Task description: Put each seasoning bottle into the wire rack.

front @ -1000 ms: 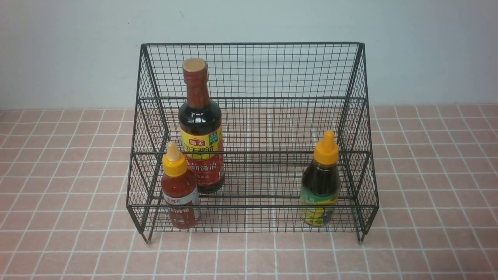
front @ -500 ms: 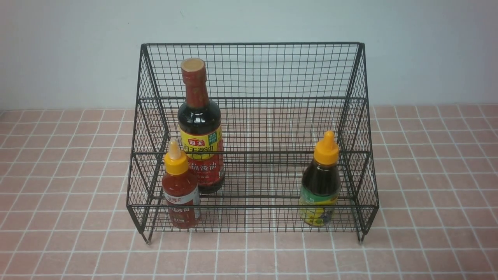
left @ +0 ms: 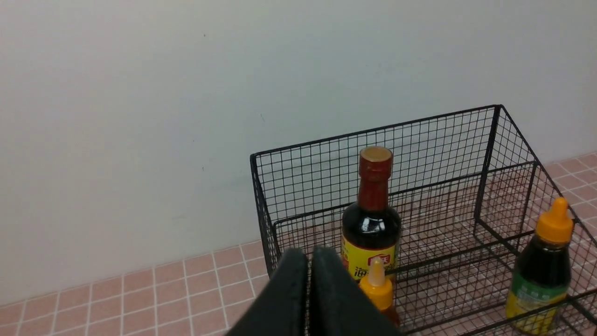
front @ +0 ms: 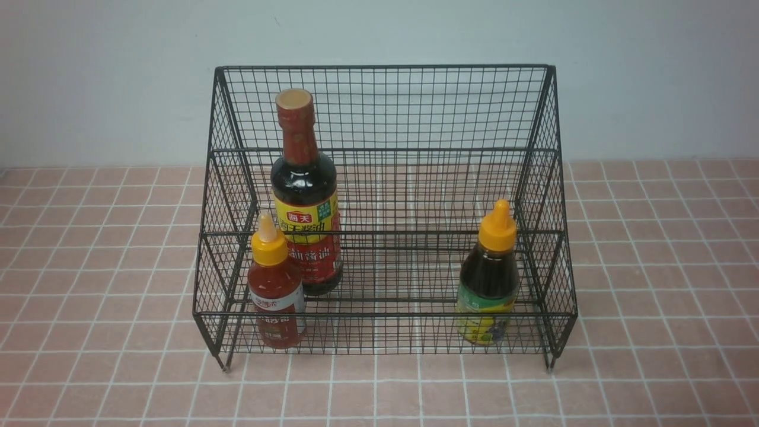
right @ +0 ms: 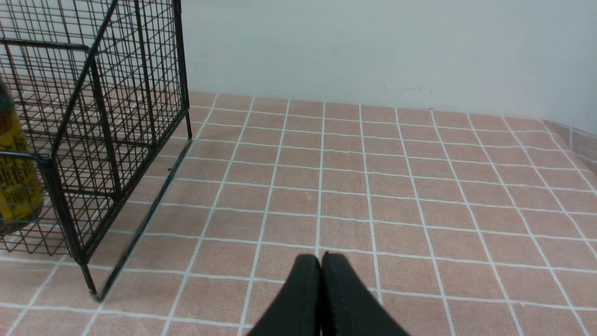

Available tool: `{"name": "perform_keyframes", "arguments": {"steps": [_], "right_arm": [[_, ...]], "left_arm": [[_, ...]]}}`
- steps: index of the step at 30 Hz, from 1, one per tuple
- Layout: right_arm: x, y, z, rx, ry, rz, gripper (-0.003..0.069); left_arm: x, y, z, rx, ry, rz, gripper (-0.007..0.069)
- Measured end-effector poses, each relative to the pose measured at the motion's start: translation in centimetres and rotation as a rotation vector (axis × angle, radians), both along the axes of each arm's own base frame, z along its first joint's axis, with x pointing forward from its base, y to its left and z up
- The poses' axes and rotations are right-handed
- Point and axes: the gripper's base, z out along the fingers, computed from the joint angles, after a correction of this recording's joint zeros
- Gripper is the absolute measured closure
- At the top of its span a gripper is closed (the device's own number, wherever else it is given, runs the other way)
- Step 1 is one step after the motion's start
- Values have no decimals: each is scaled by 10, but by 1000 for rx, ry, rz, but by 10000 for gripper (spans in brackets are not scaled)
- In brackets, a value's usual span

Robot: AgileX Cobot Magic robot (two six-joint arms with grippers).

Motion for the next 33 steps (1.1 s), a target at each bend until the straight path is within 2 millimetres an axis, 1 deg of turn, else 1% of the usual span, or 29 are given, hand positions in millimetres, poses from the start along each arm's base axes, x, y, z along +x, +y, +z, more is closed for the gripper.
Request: {"name": "perform_keyframes", "arguments": {"steps": [2, 5, 6, 7, 8, 9, 10, 11, 14, 15, 16, 18, 33], "right_arm": [[0, 0, 0, 0, 0, 0, 671], [0, 0, 0, 0, 0, 0, 671], [0, 0, 0, 0, 0, 0, 671], [0, 0, 0, 0, 0, 0, 671], [0, 0, 0, 0, 0, 0, 671], [0, 0, 0, 0, 0, 0, 671], [0, 0, 0, 0, 0, 0, 671], [0, 0, 0, 0, 0, 0, 671], [0, 0, 0, 0, 0, 0, 671], [0, 0, 0, 0, 0, 0, 671], [0, 0, 0, 0, 0, 0, 671], [0, 0, 0, 0, 0, 0, 671], [0, 0, 0, 0, 0, 0, 671]], "left_arm": [[0, 0, -18, 2, -17, 20, 631], [3, 0, -55, 5, -34, 71, 631], [5, 0, -75, 4, -40, 100, 631], [5, 0, -82, 4, -32, 110, 631], [8, 0, -113, -1, -20, 150, 631], [9, 0, -117, -2, -18, 153, 631], [10, 0, -126, -3, -18, 163, 631], [13, 0, -153, 1, 9, 182, 631], [19, -1, -196, 28, 105, 180, 631], [20, -2, -205, 39, 128, 172, 631], [21, -2, -219, 63, 166, 163, 631], [21, -3, -226, 75, 184, 158, 631], [22, -3, -226, 60, 181, 159, 631]]}}
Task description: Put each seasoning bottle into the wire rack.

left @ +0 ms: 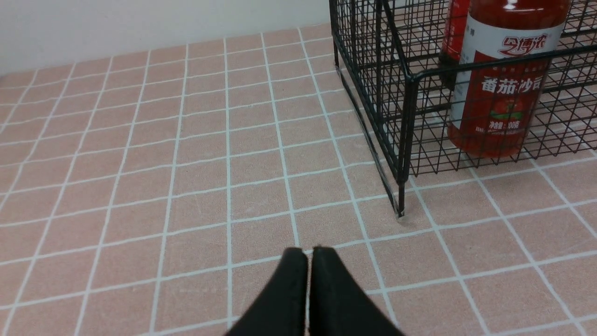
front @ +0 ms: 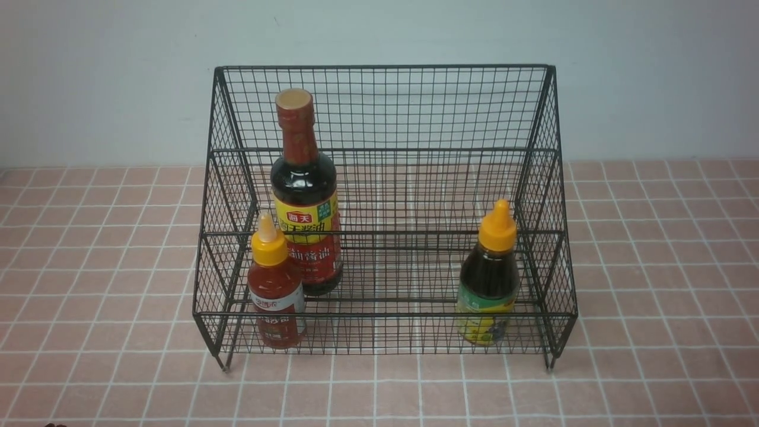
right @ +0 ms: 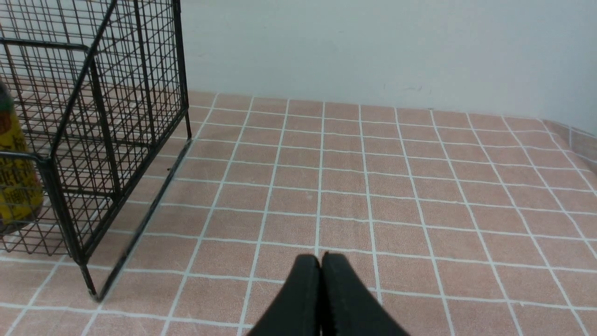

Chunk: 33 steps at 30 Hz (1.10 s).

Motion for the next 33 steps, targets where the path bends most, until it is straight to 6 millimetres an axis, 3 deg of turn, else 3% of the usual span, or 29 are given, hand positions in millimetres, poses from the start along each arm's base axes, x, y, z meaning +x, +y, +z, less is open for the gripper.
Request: {"name": "perform_keyframes", "arguments": {"steps": [33], "right_arm": [[0, 0, 0, 15, 0, -3, 671]], "left_arm": [[0, 0, 0, 0, 1, 0, 631]]}}
